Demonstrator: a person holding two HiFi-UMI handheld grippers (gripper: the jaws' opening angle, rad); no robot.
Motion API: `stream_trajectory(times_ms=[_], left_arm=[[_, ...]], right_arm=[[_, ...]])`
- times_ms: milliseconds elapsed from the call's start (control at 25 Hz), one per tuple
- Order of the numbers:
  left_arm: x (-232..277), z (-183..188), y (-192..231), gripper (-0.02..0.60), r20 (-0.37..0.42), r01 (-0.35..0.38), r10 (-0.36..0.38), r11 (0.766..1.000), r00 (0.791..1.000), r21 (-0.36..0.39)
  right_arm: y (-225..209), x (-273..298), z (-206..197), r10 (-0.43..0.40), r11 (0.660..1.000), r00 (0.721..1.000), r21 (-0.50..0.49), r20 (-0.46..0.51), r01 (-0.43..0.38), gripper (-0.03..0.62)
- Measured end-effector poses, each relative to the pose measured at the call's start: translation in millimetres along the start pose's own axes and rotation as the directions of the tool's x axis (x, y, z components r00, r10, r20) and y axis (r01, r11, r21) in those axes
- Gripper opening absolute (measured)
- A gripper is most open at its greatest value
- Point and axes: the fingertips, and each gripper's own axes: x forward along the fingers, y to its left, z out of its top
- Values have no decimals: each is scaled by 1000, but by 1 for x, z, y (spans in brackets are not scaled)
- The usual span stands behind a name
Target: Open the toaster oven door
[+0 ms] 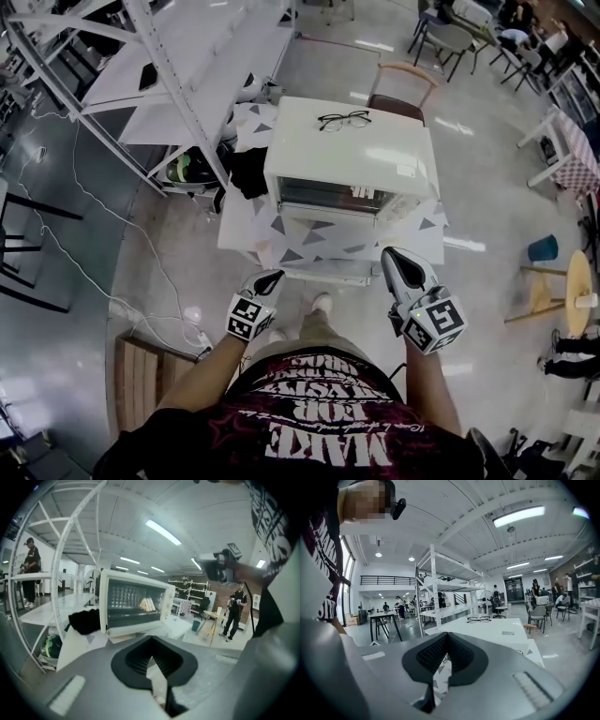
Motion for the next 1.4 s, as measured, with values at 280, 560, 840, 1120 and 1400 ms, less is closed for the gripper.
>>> stream_trajectory(times_ms=[280, 560, 840, 1120, 1400], left_arm=[[-32, 132, -5, 3, 206, -45, 29, 996, 978, 74], [-65, 210, -14, 3, 312, -76, 45, 993, 949, 89], [-92, 247, -24, 3, 377, -91, 31, 986, 926, 143], [-116, 250, -26, 3, 390, -91, 34, 987, 920, 129], [-137, 259, -36, 3, 405, -111, 25, 976, 914, 189]], right_arm=[[5, -12, 9, -43, 999, 998, -24, 49, 44, 25], [15, -26, 19, -60, 997, 995, -51, 77, 64, 25], [16, -40, 35, -102, 992, 987, -66, 125, 111, 25], [33, -39, 34, -98, 992, 986, -62, 133, 107, 25], [51, -36, 41, -95, 991, 987, -80, 130, 106, 25]])
